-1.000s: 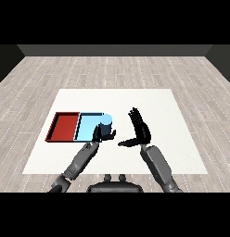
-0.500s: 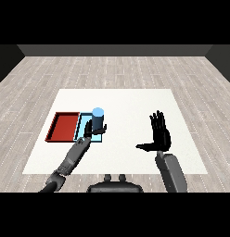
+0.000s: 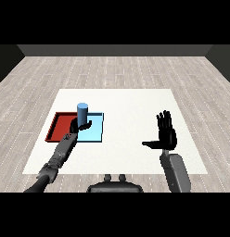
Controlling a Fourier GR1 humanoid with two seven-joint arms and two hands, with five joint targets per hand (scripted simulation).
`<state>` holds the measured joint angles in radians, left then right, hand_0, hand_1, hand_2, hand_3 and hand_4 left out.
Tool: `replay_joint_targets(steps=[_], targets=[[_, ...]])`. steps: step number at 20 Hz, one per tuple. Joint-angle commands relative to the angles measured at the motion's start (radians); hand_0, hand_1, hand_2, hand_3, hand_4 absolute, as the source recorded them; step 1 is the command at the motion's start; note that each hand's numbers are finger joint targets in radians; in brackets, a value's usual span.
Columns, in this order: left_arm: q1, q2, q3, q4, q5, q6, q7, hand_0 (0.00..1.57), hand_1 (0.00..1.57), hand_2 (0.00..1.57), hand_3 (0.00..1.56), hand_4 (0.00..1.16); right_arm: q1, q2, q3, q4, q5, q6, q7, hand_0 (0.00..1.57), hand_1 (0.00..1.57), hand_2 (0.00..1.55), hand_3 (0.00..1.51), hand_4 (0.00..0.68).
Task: Pick the blue can and put it in the blue box
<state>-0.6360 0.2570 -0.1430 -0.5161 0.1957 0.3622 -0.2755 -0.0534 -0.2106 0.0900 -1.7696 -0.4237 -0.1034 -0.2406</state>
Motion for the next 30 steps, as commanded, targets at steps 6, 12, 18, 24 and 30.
replay_joint_targets(steps=[6,12,18,24,30], targets=[[-0.129,-0.012,0.015,0.348,-0.077,0.06,0.082,1.57,1.57,1.54,1.41,0.97,-0.037,0.073,0.009,0.125,0.02,-0.009,-0.041,0.0,0.0,0.0,0.0,0.0],[-0.172,-0.065,-0.038,0.459,-0.151,0.065,0.169,1.38,1.38,1.3,1.0,0.88,-0.116,0.073,-0.027,0.266,0.043,-0.001,-0.073,0.0,0.0,0.0,0.0,0.0],[-0.146,-0.068,-0.003,0.496,-0.126,-0.038,0.195,1.57,1.57,1.43,0.0,0.78,-0.028,0.064,-0.037,0.209,0.011,0.053,-0.097,0.0,0.0,0.0,0.0,0.0],[-0.154,-0.069,-0.03,0.513,-0.167,-0.019,0.237,0.0,0.0,0.0,0.0,0.59,-0.014,0.019,-0.077,0.144,-0.045,0.089,-0.037,0.0,0.0,0.0,0.0,0.0],[-0.148,-0.084,0.0,0.467,-0.158,0.214,0.165,0.0,0.0,0.0,0.0,0.0,-0.071,0.071,-0.061,0.242,-0.01,0.08,-0.088,0.0,0.0,0.0,0.0,0.0]])
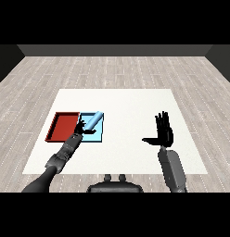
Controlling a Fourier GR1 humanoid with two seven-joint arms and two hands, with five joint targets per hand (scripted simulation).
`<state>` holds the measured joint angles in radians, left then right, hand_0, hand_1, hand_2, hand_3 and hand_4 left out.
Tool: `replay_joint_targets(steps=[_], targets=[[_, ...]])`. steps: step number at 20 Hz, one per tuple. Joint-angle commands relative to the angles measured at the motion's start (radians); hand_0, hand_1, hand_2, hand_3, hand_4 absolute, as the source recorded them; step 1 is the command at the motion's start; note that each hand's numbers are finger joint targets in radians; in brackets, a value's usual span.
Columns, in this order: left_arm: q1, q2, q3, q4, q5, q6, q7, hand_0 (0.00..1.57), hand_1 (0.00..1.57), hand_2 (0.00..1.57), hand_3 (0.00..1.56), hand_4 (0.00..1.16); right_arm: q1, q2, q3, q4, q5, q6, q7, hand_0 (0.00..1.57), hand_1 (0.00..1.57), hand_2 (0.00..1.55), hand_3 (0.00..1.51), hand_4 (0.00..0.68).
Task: Pick the blue can and put it in the blue box
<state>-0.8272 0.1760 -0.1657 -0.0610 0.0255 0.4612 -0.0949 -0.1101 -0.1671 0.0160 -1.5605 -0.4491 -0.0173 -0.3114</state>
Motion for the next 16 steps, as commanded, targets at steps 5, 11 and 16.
replay_joint_targets(steps=[5,11,16], targets=[[0.056,0.01,0.15,-0.196,0.127,0.234,-0.294,0.0,0.0,0.0,0.0,0.0,-0.03,0.016,0.009,-0.019,0.005,-0.014,0.016,0.0,0.0,0.0,0.0,0.0],[0.18,-0.008,0.15,-0.457,0.158,0.008,-0.605,0.0,0.0,0.0,0.0,0.0,-0.021,0.016,0.008,-0.015,-0.01,-0.004,0.037,0.0,0.0,0.0,0.0,0.0],[0.321,-0.063,0.094,-0.715,0.182,-0.092,-0.67,0.0,0.0,0.0,0.0,0.0,0.002,-0.022,0.012,-0.049,0.021,-0.01,0.065,0.0,0.0,0.0,0.0,0.0]])
